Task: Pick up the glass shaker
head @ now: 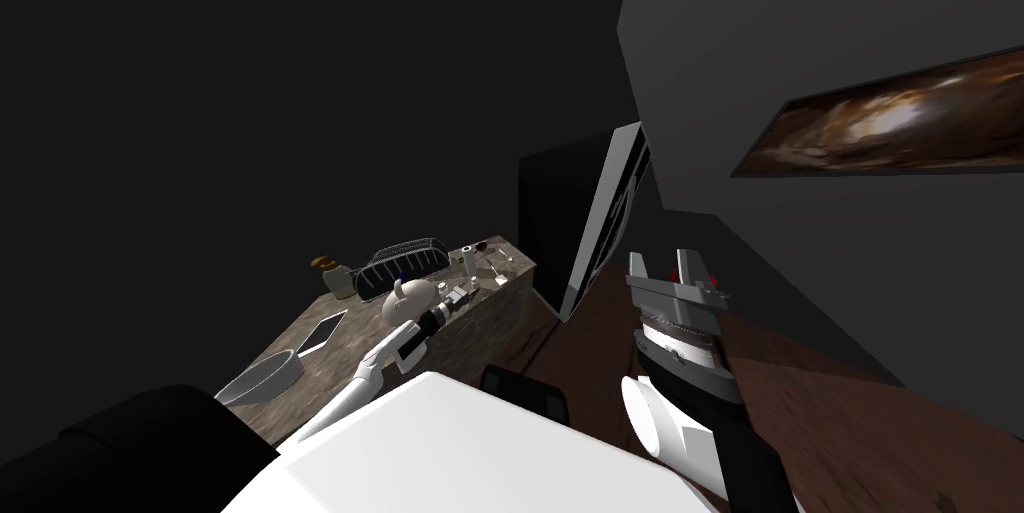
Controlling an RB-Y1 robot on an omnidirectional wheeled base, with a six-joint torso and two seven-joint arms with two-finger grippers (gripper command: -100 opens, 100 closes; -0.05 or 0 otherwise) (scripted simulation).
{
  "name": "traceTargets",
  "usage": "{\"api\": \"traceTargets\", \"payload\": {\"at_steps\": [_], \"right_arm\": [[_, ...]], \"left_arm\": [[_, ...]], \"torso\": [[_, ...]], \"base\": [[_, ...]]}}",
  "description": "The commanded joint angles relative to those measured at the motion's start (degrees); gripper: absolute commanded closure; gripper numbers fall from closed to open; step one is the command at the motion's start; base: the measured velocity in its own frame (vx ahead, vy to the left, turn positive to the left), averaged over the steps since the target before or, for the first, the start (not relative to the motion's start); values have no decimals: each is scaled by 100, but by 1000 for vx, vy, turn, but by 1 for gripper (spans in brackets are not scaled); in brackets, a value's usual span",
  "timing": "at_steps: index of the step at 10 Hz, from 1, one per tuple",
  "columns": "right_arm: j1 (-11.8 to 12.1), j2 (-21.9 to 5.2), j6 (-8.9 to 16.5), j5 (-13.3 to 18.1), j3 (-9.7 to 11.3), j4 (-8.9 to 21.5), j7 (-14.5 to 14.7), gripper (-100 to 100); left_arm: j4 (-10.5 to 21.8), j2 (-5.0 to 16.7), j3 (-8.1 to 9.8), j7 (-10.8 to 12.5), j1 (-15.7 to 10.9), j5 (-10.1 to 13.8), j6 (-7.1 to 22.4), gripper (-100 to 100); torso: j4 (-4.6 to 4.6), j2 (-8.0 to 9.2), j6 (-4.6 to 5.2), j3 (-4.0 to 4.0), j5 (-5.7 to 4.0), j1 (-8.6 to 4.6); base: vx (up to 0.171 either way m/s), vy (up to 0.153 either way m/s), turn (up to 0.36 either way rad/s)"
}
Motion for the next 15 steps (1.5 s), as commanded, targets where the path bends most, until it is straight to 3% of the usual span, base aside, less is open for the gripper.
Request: {"api": "traceTargets", "payload": {"at_steps": [1,5,6,7,12,15], "right_arm": [[0,0,0,0,0,0,0,0],[0,0,0,0,0,0,0,0],[0,0,0,0,0,0,0,0],[0,0,0,0,0,0,0,0],[-1,1,0,0,1,0,0,0],[-1,0,0,0,1,1,0,0]], "left_arm": [[0,0,0,0,0,0,0,100],[-5,1,-1,-3,-2,-1,-7,100],[-5,1,-1,-3,-1,-1,-7,0],[32,71,170,-113,17,16,53,-100],[233,215,597,-448,26,86,135,-100],[492,143,676,-628,-88,155,-12,-100]], "torso": [[0,0,0,0,0,0],[-3,-4,0,-4,5,10],[-3,-5,0,-4,5,11],[-3,-5,0,-4,5,11],[7,42,-2,23,-6,-35],[4,18,3,11,0,-10]], "base": [[0,0,0],[0,0,0],[0,0,0],[-101,-38,233],[-134,-105,148],[-47,-35,-23]]}}
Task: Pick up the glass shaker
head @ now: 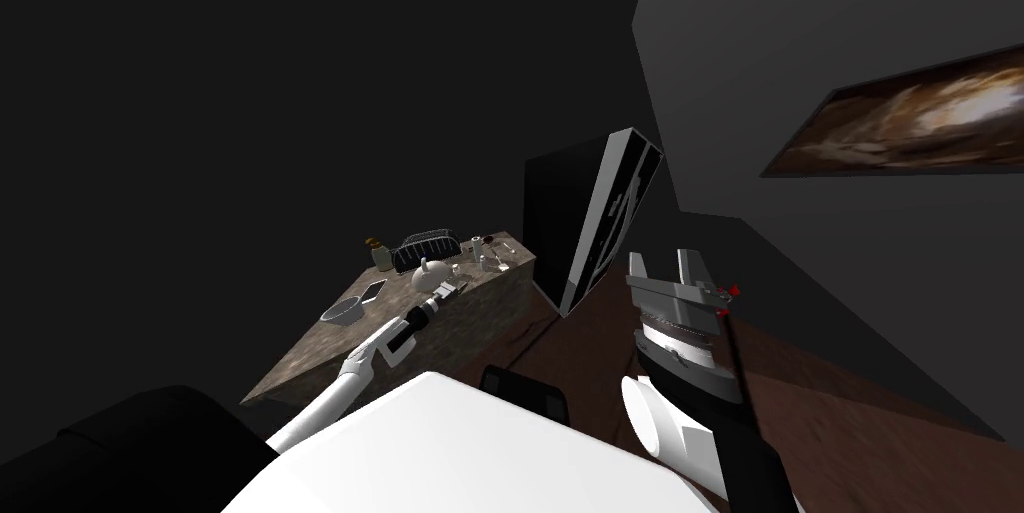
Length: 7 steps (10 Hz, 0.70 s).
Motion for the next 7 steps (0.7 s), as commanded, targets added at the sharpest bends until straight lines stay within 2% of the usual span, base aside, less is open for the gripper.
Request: {"api": "traceTargets", "payload": {"at_steps": [1,3,6,7], "right_arm": [[0,0,0,0,0,0,0,0],[1,-1,0,0,-1,0,0,0],[2,-2,0,0,-2,0,0,0],[2,-2,0,0,-2,0,0,0]], "left_arm": [[164,-179,-82,-38,-92,-14,-171,-100],[234,-317,-183,-12,-145,-52,-261,-100],[340,-598,-402,72,-250,-149,-418,-100],[345,-685,-481,97,-300,-178,-462,-100]], "torso": [[0,0,0,0,0,0],[-11,-47,1,-28,10,44],[-13,-55,0,-32,16,70],[-15,-65,0,-38,16,68]], "base": [[101,73,-233],[124,119,-177],[137,171,-191],[145,109,-192]]}}
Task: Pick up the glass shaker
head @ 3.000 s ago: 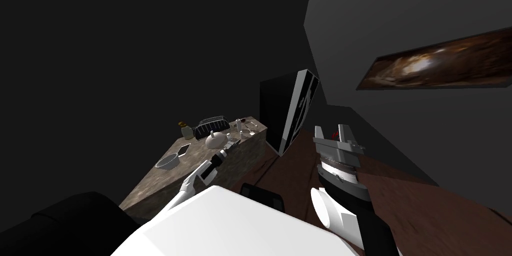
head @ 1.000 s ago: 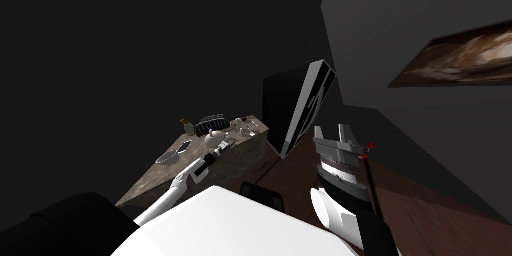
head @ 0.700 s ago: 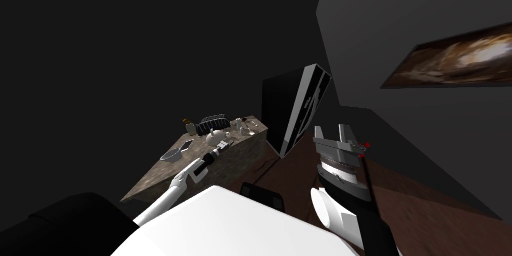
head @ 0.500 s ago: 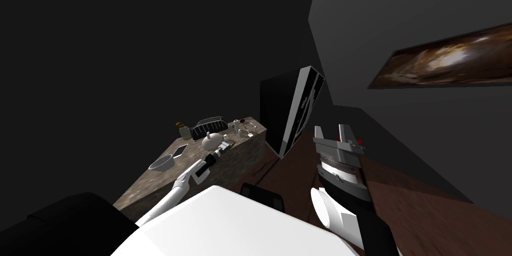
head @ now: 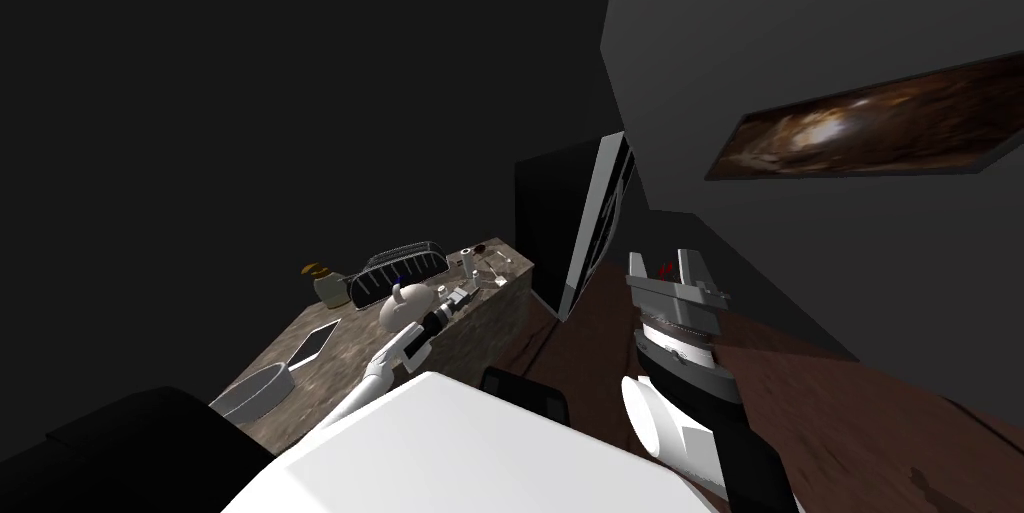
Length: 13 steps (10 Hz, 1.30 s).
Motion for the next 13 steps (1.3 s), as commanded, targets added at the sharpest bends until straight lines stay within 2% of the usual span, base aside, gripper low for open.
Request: {"api": "traceTargets", "payload": {"at_steps": [1,2,3,5,6,7,8,10,11,12,13], "right_arm": [[0,0,0,0,0,0,0,0],[0,1,0,0,0,0,0,0],[-1,1,0,0,1,0,0,0],[-1,2,0,0,2,0,0,0],[-1,2,0,0,1,0,0,0],[-2,2,0,0,2,0,0,0],[-1,2,0,0,2,0,0,0],[-1,2,0,0,2,0,0,0],[-1,2,0,0,1,0,0,0],[-1,2,0,0,2,0,0,0],[-1,2,0,0,2,0,0,0]], "left_arm": [[0,0,0,0,0,0,0,-100],[13,-13,-8,-5,-11,-4,-23,0],[298,164,-33,-22,-143,187,-307,-100],[448,164,-33,-22,-143,187,-321,-100],[695,340,-60,-40,-277,377,-597,-100],[862,340,-60,-40,-277,377,-621,-100],[1060,515,-86,-58,-410,566,-870,-100],[1321,515,-86,-58,-410,566,-922,-100],[1563,690,-113,-75,-543,756,-1182,-100],[1715,690,-113,-75,-543,756,-1222,-100],[1923,866,-139,-93,-676,946,-1458,-100]], "torso": [[0,0,0,0,0,0],[4,24,-5,13,-7,-25],[9,43,-4,24,-10,-39],[11,52,-4,30,-17,-69],[12,55,-4,31,-16,-65],[12,54,-2,31,-19,-76],[12,57,-4,32,-19,-75],[11,53,-4,30,-19,-76],[11,54,-4,31,-16,-62],[11,51,-3,30,-17,-70],[11,53,-4,30,-18,-72]], "base": [[58,39,-39],[12,10,6],[8,-50,-59],[6,-55,-10],[5,-82,-68],[0,-76,-25],[6,-93,-48],[12,-53,-10],[19,-65,-63],[12,-71,-26],[-3,-96,-58]]}}
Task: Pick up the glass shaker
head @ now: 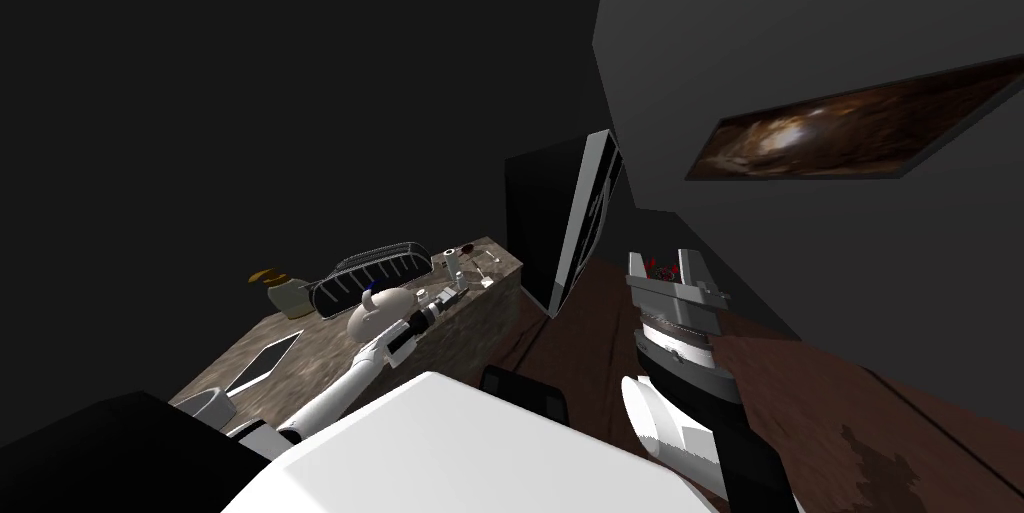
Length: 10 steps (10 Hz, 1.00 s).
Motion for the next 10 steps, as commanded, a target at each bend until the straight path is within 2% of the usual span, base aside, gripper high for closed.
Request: {"api": "traceTargets", "payload": {"at_steps": [1,2,3,5,6,7,8,9,10], "right_arm": [[0,0,0,0,0,0,0,0],[0,0,0,0,0,0,0,0],[0,-1,0,0,-1,0,0,0],[0,0,0,0,0,0,0,0],[0,-1,0,0,-1,0,0,0],[0,0,0,0,0,0,0,0],[0,0,0,0,-1,0,0,0],[0,-1,0,0,-1,0,0,0],[0,0,0,0,0,0,0,0]], "left_arm": [[286,68,-11,-23,-53,94,-212,-100],[398,68,-11,-23,-53,94,-212,-100],[553,243,-38,-41,-186,283,-459,-100],[835,243,-38,-41,-186,283,-512,-100],[1059,419,-64,-58,-320,473,-795,-100],[1223,419,-64,-58,-320,473,-813,-100],[1271,419,-64,-58,-320,473,-813,-100],[1410,594,-91,-76,-453,663,-1030,-100],[1498,594,-91,-76,-453,663,-1113,-100]], "torso": [[0,0,0,0,0,0],[0,0,-2,0,1,3],[-1,1,-3,0,4,19],[-1,-1,-2,-1,3,11],[0,1,-3,0,4,21],[0,-2,0,-1,3,12],[-1,-2,-3,-1,3,11],[0,1,-3,0,4,20],[0,-1,-1,-1,3,13]], "base": [[4,-81,-24],[6,-32,9],[7,-57,-53],[6,-48,-15],[11,-62,-66],[12,-63,-28],[5,-34,15],[11,-61,-57],[13,-67,-30]]}}
